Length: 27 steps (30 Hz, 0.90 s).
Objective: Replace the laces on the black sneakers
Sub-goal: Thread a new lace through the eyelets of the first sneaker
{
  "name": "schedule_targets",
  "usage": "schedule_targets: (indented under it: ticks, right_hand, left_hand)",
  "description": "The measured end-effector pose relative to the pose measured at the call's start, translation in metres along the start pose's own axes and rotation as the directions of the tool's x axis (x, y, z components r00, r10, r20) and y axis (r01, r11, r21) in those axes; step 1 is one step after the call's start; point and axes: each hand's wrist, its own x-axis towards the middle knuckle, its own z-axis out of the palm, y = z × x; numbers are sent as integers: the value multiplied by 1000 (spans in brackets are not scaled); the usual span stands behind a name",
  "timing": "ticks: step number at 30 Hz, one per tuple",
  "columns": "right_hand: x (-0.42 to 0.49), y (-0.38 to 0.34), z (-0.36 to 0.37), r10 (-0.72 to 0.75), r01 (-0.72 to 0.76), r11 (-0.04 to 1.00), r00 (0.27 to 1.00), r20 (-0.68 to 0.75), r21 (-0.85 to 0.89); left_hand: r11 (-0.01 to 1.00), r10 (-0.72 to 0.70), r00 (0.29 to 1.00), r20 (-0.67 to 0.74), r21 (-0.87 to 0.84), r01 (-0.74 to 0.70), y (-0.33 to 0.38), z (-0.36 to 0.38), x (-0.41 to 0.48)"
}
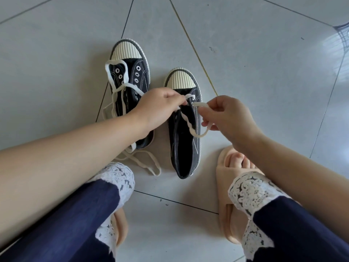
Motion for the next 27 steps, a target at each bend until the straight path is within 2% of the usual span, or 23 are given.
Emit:
schedule_targets:
  ticks: [3,7,9,11,12,16,18,21,23,27]
  right_hand:
    - [-15,-7,5,-228,196,936,971,-78,-292]
    - [-32,-11,15,-396,349,769,918,28,-536]
    - [-36,-11,17,-437,413,737,895,90,-536]
    - [-39,-8,17,-460,468,750,877,140,-468]
    - [-38,-5,16,-454,457,776,883,118,-434]
    - [-14,5,4,-225,199,947,971,-77,-251]
    - [-2,8,2,-154,137,966,986,-65,-218]
    - [7,7,8,-153,152,975,988,9,-160]
    - [12,3,15,-204,219,949,975,86,-226]
    - [19,-8,17,-280,356,835,931,234,-420]
  left_hand:
    - [996,-82,996,46,28,80,7,6,4]
    - [986,-161,984,82,52,157,13,11,9]
    - [983,-181,975,126,48,176,13,11,11]
    - [981,-194,970,144,41,190,11,9,12]
    - [981,-193,969,154,24,192,10,7,12]
    - [976,-174,957,232,-90,199,4,-1,8]
    - [975,-157,951,267,-109,192,2,-5,5]
    - [987,-131,955,268,-51,150,0,-10,3]
    - [990,-132,956,263,-16,141,-1,-12,2]
    - [994,-105,951,292,38,98,0,-15,1]
